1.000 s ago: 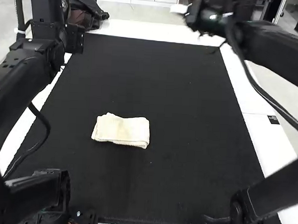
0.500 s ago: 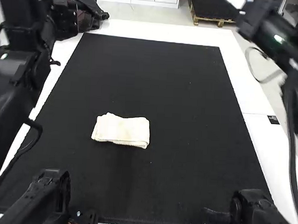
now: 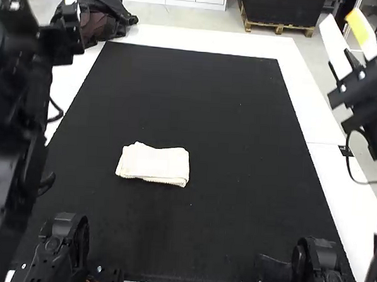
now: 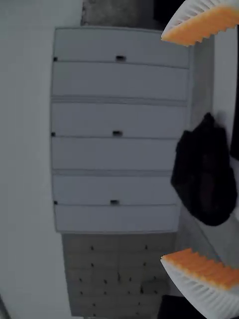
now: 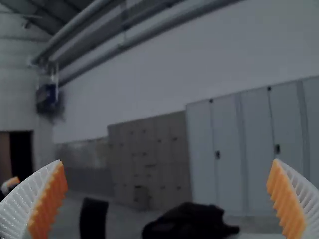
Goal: Fold the towel.
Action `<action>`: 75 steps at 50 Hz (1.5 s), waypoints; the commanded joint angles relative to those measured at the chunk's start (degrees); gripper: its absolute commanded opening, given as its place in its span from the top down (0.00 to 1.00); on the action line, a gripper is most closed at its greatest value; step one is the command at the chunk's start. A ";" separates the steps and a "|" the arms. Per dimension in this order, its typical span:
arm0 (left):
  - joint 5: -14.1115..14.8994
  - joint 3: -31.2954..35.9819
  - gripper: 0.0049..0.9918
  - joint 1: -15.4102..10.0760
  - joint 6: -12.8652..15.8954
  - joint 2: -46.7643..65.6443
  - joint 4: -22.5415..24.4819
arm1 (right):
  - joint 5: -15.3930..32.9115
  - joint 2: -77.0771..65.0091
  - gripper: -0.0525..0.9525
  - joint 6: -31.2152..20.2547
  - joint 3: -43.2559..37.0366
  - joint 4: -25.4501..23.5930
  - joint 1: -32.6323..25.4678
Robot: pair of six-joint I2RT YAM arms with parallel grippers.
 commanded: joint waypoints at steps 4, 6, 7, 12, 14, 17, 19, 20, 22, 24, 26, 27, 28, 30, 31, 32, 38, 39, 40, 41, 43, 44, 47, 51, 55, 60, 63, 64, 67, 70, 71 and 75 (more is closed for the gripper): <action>0.58 -3.31 0.03 -0.17 -0.55 -8.06 0.39 | 18.08 -0.58 0.03 -13.19 0.26 -4.45 0.16; 0.58 -4.02 0.03 -0.17 -0.46 -9.47 0.13 | 21.86 -0.49 0.03 -16.62 -0.44 -4.54 0.25; 0.66 -4.54 0.03 -0.17 -0.37 -10.08 0.04 | 24.93 -0.58 0.03 -18.64 -0.97 -4.45 0.25; -0.13 -7.88 0.03 -0.08 0.51 -10.70 1.10 | 35.74 -0.67 0.03 -29.89 -4.84 -4.01 0.25; -1.36 -9.55 0.03 -0.08 1.56 -10.70 2.42 | 38.82 -0.58 0.03 -34.90 -6.86 -4.01 0.25; -1.44 -11.66 0.03 -0.08 2.62 -10.70 5.67 | 41.02 -0.67 0.03 -35.96 -9.41 -3.92 0.25; -1.18 -13.42 0.03 -0.08 2.62 -10.70 8.57 | 43.21 -0.67 0.03 -35.96 -11.34 -4.01 0.34; -0.92 -14.30 0.03 -0.08 2.62 -10.79 9.97 | 44.00 -0.67 0.03 -35.78 -12.31 -3.92 0.25; -0.57 -16.15 0.03 -0.26 2.62 -10.79 12.87 | 45.76 -0.67 0.03 -35.17 -14.15 -3.39 0.25; -0.39 -18.08 0.03 -0.43 2.88 -10.79 15.16 | 47.17 -0.67 0.03 -34.55 -16.17 -1.81 0.16; -0.65 -19.84 0.03 -0.35 3.93 -10.70 16.92 | 48.49 -0.67 0.03 -33.85 -18.28 0.91 0.07; -0.74 -20.63 0.03 -0.43 4.99 -10.70 17.80 | 48.66 -0.67 0.03 -33.85 -19.34 1.97 -0.02; -0.74 -21.68 0.03 -0.35 5.96 -10.79 18.59 | 48.66 -0.67 0.03 -33.85 -20.83 3.64 -0.02; -0.83 -23.26 0.03 -0.26 6.31 -10.70 20.08 | 48.57 -0.67 0.03 -34.64 -23.12 6.10 -0.02; -0.74 -24.06 0.03 -0.26 6.40 -10.79 20.87 | 48.57 -0.75 0.03 -35.52 -24.43 7.59 -0.02; -0.74 -24.85 0.03 -0.17 6.57 -10.79 21.49 | 48.40 -0.67 0.03 -35.96 -25.58 8.91 -0.02; 0.23 -30.21 0.03 -0.35 10.35 -10.70 27.64 | 47.87 -0.75 0.03 -38.42 -32.08 16.29 -0.02; 0.31 -31.35 0.03 -0.43 11.58 -10.70 28.43 | 47.96 -0.75 0.03 -38.42 -33.05 16.82 -0.02; 0.31 -32.05 0.03 -0.43 12.02 -10.79 28.96 | 47.96 -0.67 0.03 -38.51 -33.75 16.91 -0.10; 0.23 -32.76 0.03 -0.43 12.11 -10.70 29.40 | 47.96 -0.67 0.03 -38.59 -34.37 16.91 -0.10; -0.04 -34.16 0.03 -0.43 12.11 -10.70 29.84 | 48.31 -0.75 0.03 -38.59 -35.51 17.17 -0.10; -0.21 -34.87 0.03 -0.52 12.11 -10.70 29.84 | 48.66 -0.75 0.03 -38.59 -36.04 17.52 -0.10; -1.62 -36.10 0.03 -0.43 11.67 -10.79 28.69 | 50.60 -0.75 0.03 -38.95 -37.88 19.19 -0.10; -5.40 -35.92 0.03 -0.43 6.31 -10.79 25.27 | 54.55 -0.75 0.03 -38.59 -39.11 16.47 -0.10; -8.92 -36.01 0.03 -0.52 0.33 -10.79 22.54 | 54.64 -0.67 0.03 -35.25 -39.11 9.61 -0.19; -9.27 -36.01 0.03 -0.35 -4.15 -10.79 16.57 | 54.55 -0.75 0.03 -30.42 -39.11 2.23 -0.19; -9.27 -36.01 0.03 -0.17 -5.82 -10.79 11.56 | 54.64 -0.75 0.03 -29.98 -39.11 1.53 -0.19; -9.18 -35.92 0.03 -0.26 -6.17 -10.70 10.41 | 54.55 -0.75 0.03 -30.07 -39.20 1.44 -0.19; -9.09 -36.01 0.03 -0.17 -6.44 -10.70 7.95 | 54.02 -0.75 0.03 -29.98 -39.11 1.09 -0.19; -8.83 -36.01 0.03 -0.26 -6.26 -10.79 5.32 | 51.65 -0.75 0.03 -30.07 -39.20 0.56 -0.19; -8.83 -36.01 0.03 -0.35 -6.35 -10.79 4.09 | 51.21 -0.75 0.03 -30.07 -39.20 0.38 -0.19; -8.83 -36.01 0.03 -0.43 -9.86 -10.79 2.42 | 47.87 -0.75 0.03 -30.16 -39.20 -0.05 -0.19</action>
